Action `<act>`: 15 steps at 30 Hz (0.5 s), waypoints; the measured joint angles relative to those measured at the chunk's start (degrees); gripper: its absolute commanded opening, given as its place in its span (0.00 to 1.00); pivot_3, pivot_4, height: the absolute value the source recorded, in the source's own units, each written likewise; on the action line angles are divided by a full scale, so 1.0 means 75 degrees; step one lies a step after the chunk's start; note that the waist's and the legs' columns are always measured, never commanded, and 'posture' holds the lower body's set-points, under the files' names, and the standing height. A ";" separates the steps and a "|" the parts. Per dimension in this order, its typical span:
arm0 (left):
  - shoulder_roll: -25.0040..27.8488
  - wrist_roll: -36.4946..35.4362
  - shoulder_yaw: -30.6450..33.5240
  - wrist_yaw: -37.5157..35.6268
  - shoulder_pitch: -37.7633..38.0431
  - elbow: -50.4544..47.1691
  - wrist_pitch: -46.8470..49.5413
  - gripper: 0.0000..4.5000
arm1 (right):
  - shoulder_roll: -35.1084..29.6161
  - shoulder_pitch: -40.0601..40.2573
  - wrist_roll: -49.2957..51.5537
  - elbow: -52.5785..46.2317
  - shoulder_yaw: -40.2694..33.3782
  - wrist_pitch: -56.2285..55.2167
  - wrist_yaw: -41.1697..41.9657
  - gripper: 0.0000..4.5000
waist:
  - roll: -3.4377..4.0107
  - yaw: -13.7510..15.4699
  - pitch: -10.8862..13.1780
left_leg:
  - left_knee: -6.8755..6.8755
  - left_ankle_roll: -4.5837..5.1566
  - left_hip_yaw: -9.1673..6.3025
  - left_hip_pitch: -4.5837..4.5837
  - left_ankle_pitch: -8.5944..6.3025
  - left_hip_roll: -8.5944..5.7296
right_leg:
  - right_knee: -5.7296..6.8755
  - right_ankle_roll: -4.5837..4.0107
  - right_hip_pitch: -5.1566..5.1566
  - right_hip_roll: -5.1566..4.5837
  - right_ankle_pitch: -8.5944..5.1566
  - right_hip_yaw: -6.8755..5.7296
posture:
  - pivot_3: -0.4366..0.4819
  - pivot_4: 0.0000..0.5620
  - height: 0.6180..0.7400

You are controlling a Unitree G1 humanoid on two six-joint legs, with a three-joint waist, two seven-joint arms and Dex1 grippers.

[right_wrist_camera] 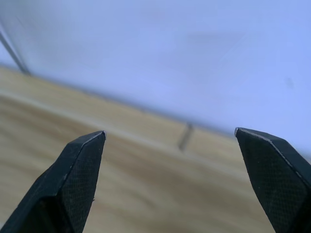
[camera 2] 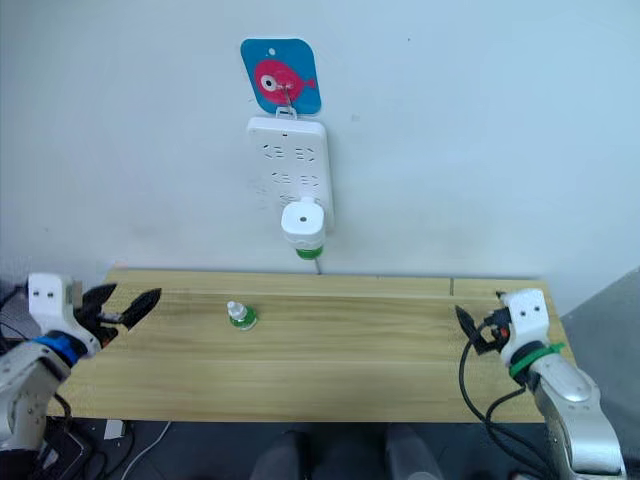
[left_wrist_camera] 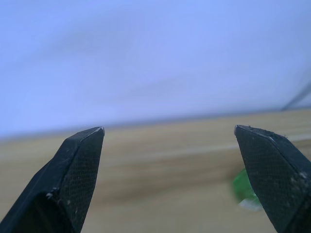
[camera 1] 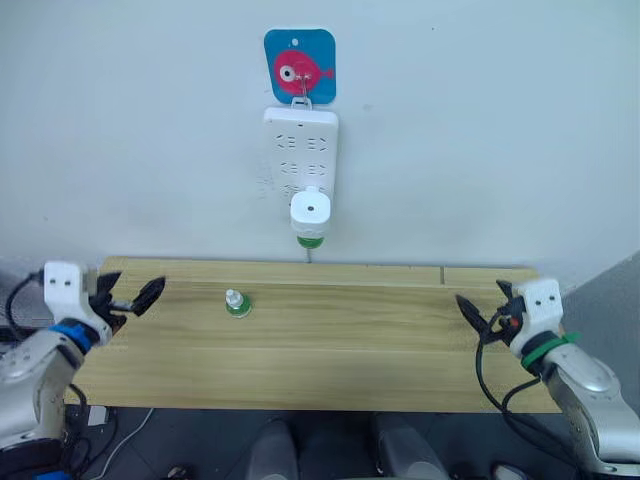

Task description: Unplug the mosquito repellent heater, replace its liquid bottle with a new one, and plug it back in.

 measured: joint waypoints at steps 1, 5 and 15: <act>0.0026 -0.0115 -0.0029 -0.0058 -0.0181 -0.0207 0.0181 0.96 | -0.0015 -0.0119 0.0098 -0.0194 -0.0001 0.0146 -0.0008 1.00 | 0.0000 0.0001 0.0000 | -0.0001 0.0000 0.0000 0.0000 0.0000 0.0000 | 0.0000 0.0000 0.0000 0.0000 0.0000 0.0000 | 0.46 0.36 1.00; 0.0026 -0.0357 -0.0497 -0.0160 -0.1208 -0.0497 0.0862 0.73 | -0.0018 -0.0462 0.0272 -0.0568 0.0110 0.0721 -0.0114 1.00 | -0.0001 0.0014 0.0002 | -0.0001 0.0001 -0.0012 -0.0014 0.0000 0.0001 | -0.0004 -0.0002 -0.0013 0.0009 0.0000 -0.0006 | 0.45 0.37 1.00; -0.0380 0.0003 -0.2082 -0.1025 -0.3924 0.0751 0.0978 0.73 | 0.0271 -0.1073 0.0584 -0.1391 0.1015 0.1565 -0.0342 1.00 | 0.0003 -0.0046 0.0005 | 0.0001 -0.0009 -0.0015 -0.0029 0.0006 0.0005 | -0.0012 -0.0007 -0.0029 0.0025 -0.0002 0.0004 | 0.42 0.38 1.00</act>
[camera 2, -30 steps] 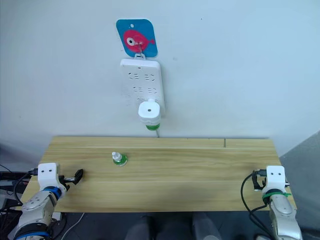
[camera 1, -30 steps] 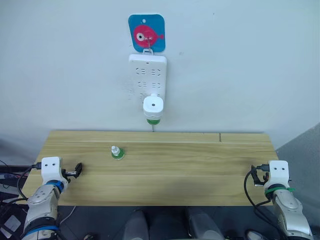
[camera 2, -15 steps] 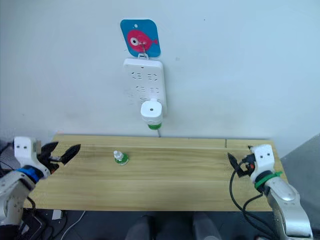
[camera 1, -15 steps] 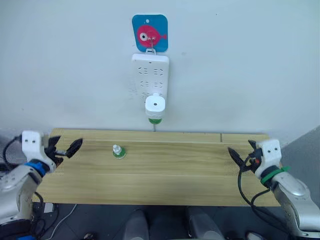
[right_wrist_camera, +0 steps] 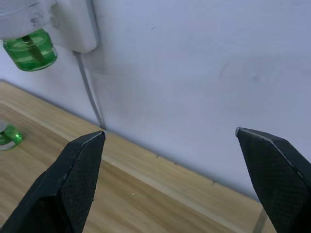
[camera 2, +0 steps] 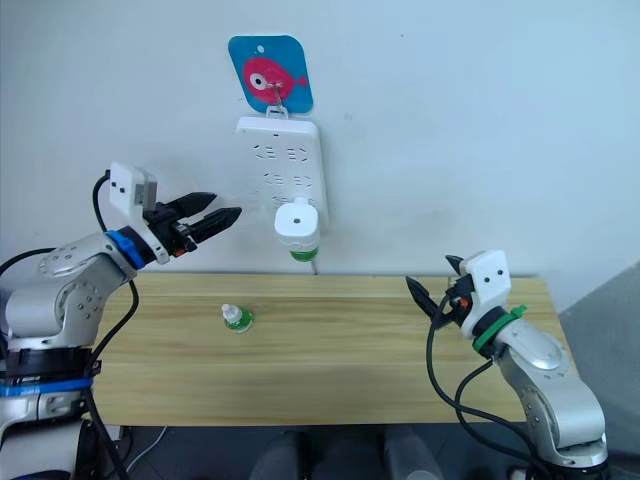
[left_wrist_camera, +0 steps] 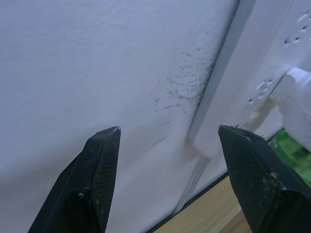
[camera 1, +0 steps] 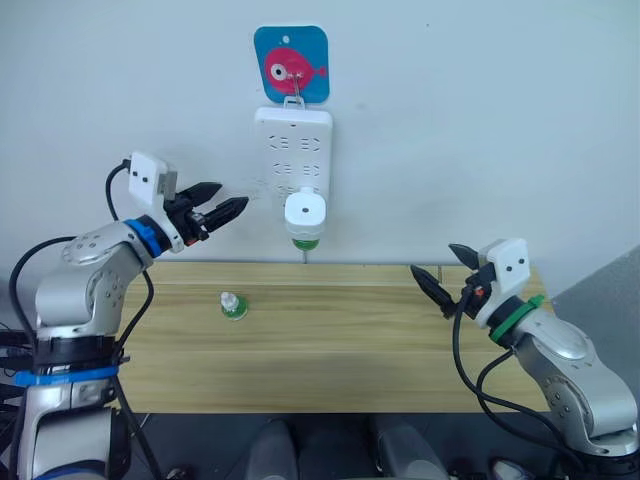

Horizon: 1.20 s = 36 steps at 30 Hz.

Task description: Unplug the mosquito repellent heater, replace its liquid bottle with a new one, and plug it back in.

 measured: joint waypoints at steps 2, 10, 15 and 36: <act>-0.0030 0.0156 -0.0131 -0.0275 -0.0247 0.0382 -0.0177 0.73 | 0.0014 -0.0076 -0.0008 -0.0023 0.0119 0.0041 -0.0032 1.00 | 0.0001 0.0026 0.0000 | 0.0002 -0.0001 -0.0005 -0.0002 0.0001 0.0001 | 0.0000 -0.0002 0.0000 0.0000 -0.0001 -0.0004 | 0.41 0.39 1.00; -0.0332 0.0863 -0.0726 -0.1402 -0.1274 0.1868 -0.1078 0.73 | 0.0154 -0.0267 0.0087 -0.0133 0.0392 0.0312 -0.0127 1.00 | 0.0005 0.0254 0.0007 | 0.0041 0.0012 -0.0016 -0.0023 -0.0002 -0.0001 | 0.0003 -0.0001 0.0005 -0.0001 -0.0001 -0.0020 | 0.39 0.39 1.00; -0.0572 0.1251 -0.0943 -0.2033 -0.1867 0.2775 -0.1652 0.73 | 0.0149 -0.0305 0.0217 -0.0144 0.0465 0.0419 -0.0129 1.00 | 0.0016 0.0354 0.0014 | 0.0130 0.0014 -0.0071 -0.0091 -0.0003 -0.0007 | 0.0026 0.0001 -0.0004 0.0000 0.0000 -0.0066 | 0.38 0.39 1.00; -0.1785 0.2343 -0.1351 -0.3479 -0.3749 0.5670 -0.3145 0.73 | 0.0162 -0.0276 0.0381 -0.0210 0.0750 0.0497 0.0026 1.00 | 0.0022 0.0293 0.0022 | 0.0140 0.0103 -0.0250 -0.0199 0.0082 -0.0118 | 0.0066 0.0012 -0.0002 0.0006 0.0003 -0.0076 | 0.38 0.38 1.00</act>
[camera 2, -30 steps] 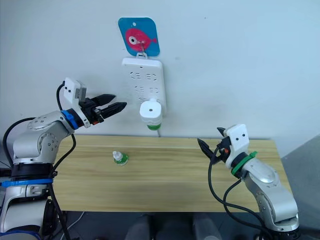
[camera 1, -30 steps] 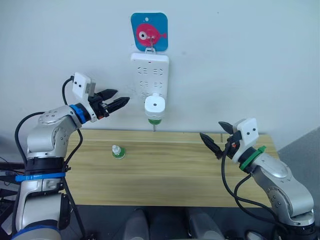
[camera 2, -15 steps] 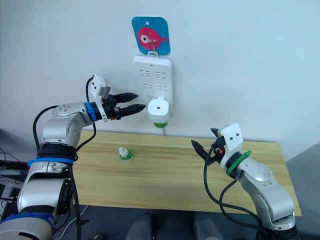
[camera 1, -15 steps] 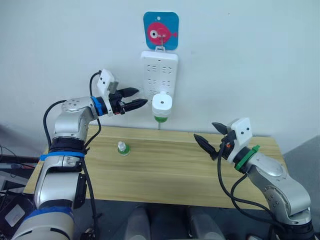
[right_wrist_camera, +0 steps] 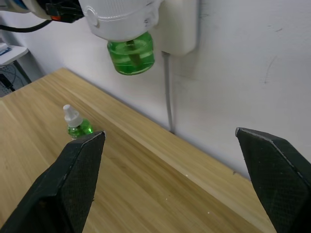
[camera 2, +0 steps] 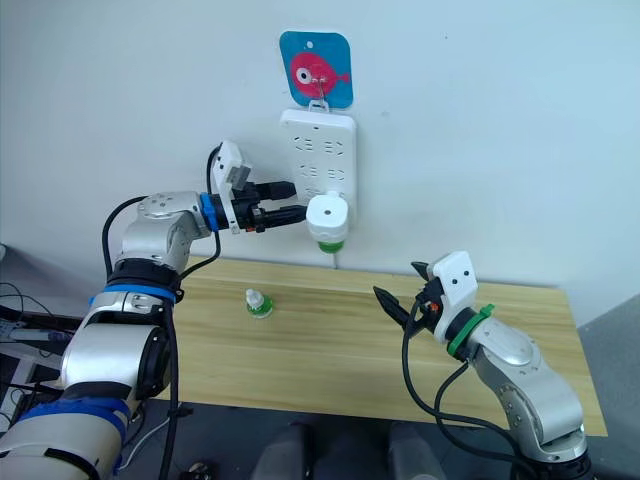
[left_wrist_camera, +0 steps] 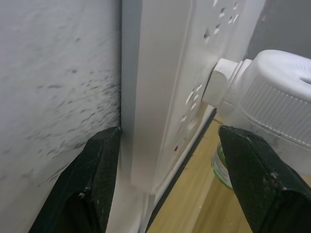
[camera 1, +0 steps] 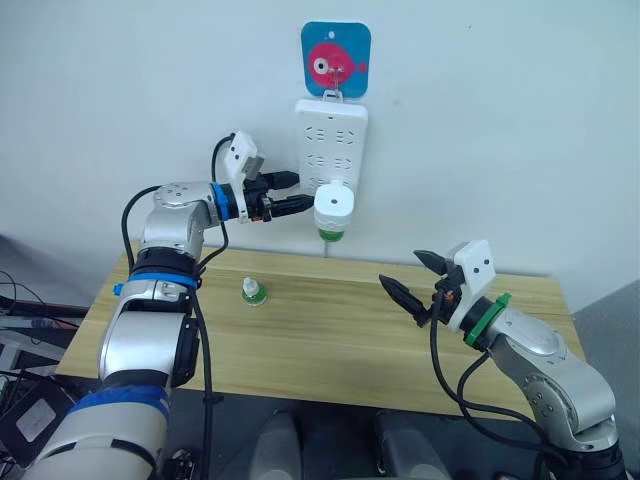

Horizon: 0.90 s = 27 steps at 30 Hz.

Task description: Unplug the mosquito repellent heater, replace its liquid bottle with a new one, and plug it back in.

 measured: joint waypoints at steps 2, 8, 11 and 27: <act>-0.0125 0.0062 -0.0013 -0.0079 -0.0114 0.0155 -0.0117 0.73 | 0.0003 -0.0001 0.0002 0.0007 0.0011 -0.0010 0.0001 1.00 | 0.0000 -0.0001 0.0001 | 0.0000 0.0004 -0.0012 -0.0007 0.0004 -0.0004 | 0.0000 0.0000 0.0000 0.0000 0.0000 -0.0003 | 0.37 0.39 1.00; -0.0211 0.0017 -0.0017 -0.0574 -0.0212 -0.0081 0.0162 0.73 | 0.0016 -0.0001 0.0025 0.0010 0.0013 -0.0013 -0.0015 1.00 | 0.0013 -0.0109 0.0045 | -0.0011 0.0005 -0.0020 -0.0010 0.0004 -0.0003 | -0.0002 0.0002 -0.0004 0.0002 -0.0001 -0.0005 | 0.37 0.41 1.00; -0.0259 -0.0078 0.0019 -0.0622 -0.0211 -0.0383 0.0529 0.73 | 0.0060 -0.0003 0.0049 0.0010 0.0014 -0.0011 -0.0043 1.00 | 0.0018 -0.0111 0.0078 | -0.0012 0.0005 -0.0033 -0.0013 0.0004 -0.0004 | -0.0003 0.0004 -0.0003 0.0002 -0.0003 -0.0014 | 0.37 0.42 1.00; -0.0172 -0.0617 0.0195 -0.0562 0.0253 -0.2176 0.2041 0.29 | 0.0647 -0.1006 0.0161 -0.0470 0.0017 0.1109 -0.1211 1.00 | 0.0064 -0.0172 0.0229 | -0.0013 -0.0020 -0.0076 -0.0021 0.0018 -0.0005 | -0.0001 0.0002 -0.0002 0.0002 -0.0004 -0.0043 | 0.37 0.46 1.00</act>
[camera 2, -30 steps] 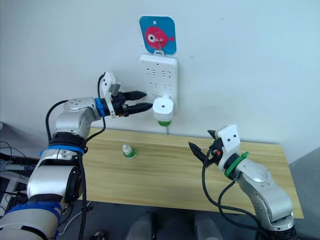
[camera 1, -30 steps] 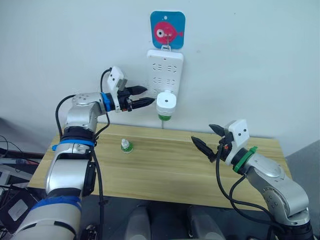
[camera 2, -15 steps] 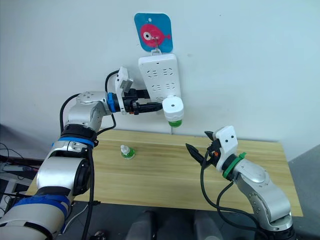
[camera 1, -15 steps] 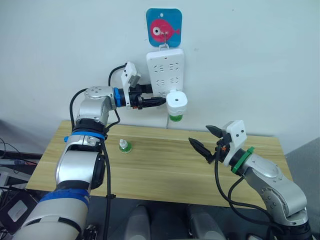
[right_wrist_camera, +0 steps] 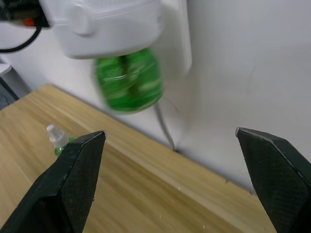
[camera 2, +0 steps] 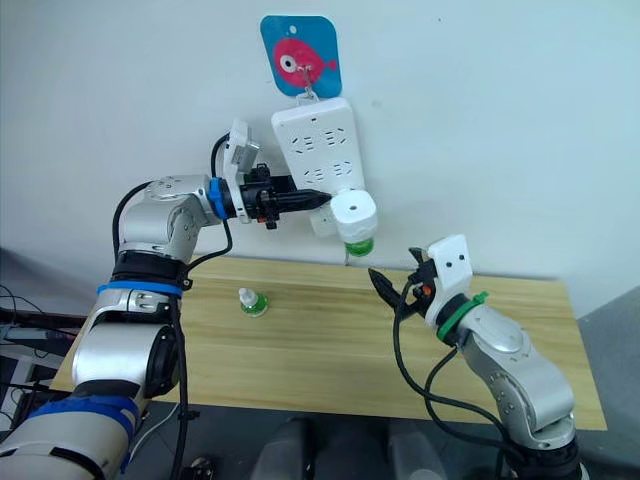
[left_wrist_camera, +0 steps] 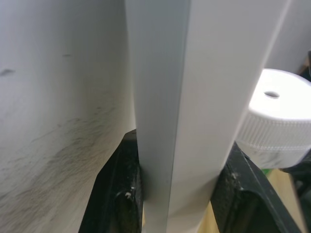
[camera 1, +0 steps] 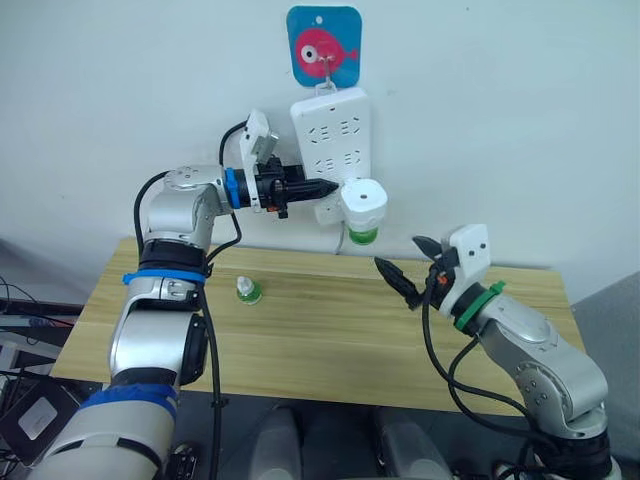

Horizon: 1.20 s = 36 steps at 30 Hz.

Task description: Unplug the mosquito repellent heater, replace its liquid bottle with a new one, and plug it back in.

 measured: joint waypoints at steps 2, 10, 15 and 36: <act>-0.0007 0.0000 0.0000 0.0111 0.0030 -0.0079 0.0027 0.29 | 0.0145 -0.0281 0.0002 -0.0162 0.0040 0.0284 -0.0241 1.00 | 0.0001 -0.0005 0.0006 | 0.0000 -0.0004 -0.0006 0.0000 0.0003 -0.0001 | 0.0001 0.0000 0.0001 0.0000 0.0000 -0.0004 | 0.37 0.46 1.00; -0.0287 0.0008 -0.0005 0.0586 0.0047 -0.0187 -0.0015 0.29 | 0.0675 -0.1230 0.0334 -0.0482 0.0065 0.1301 -0.0776 1.00 | -0.0003 0.0042 0.0046 | 0.0004 -0.0014 -0.0049 -0.0007 0.0022 -0.0007 | 0.0008 -0.0001 0.0015 -0.0010 0.0001 -0.0061 | 0.36 0.48 1.00; -0.0432 -0.0041 0.0090 0.0953 0.0228 -0.0538 0.0014 0.29 | 0.0777 -0.1597 0.0262 -0.0440 0.0108 0.1509 -0.1006 1.00 | -0.0006 0.0033 0.0110 | 0.0001 -0.0029 -0.0078 -0.0011 0.0057 -0.0009 | 0.0015 -0.0002 0.0019 -0.0010 0.0002 -0.0087 | 0.36 0.49 1.00; -0.0453 -0.0037 0.0109 0.1177 0.0342 -0.0770 -0.0050 0.29 | 0.1234 -0.2402 -0.1114 0.0718 0.0895 0.0842 -0.1462 0.69 | -0.0002 0.0012 0.0132 | -0.0007 -0.0031 -0.0092 -0.0023 0.0072 -0.0011 | 0.0020 -0.0009 0.0010 -0.0010 0.0007 -0.0101 | 0.37 0.46 1.00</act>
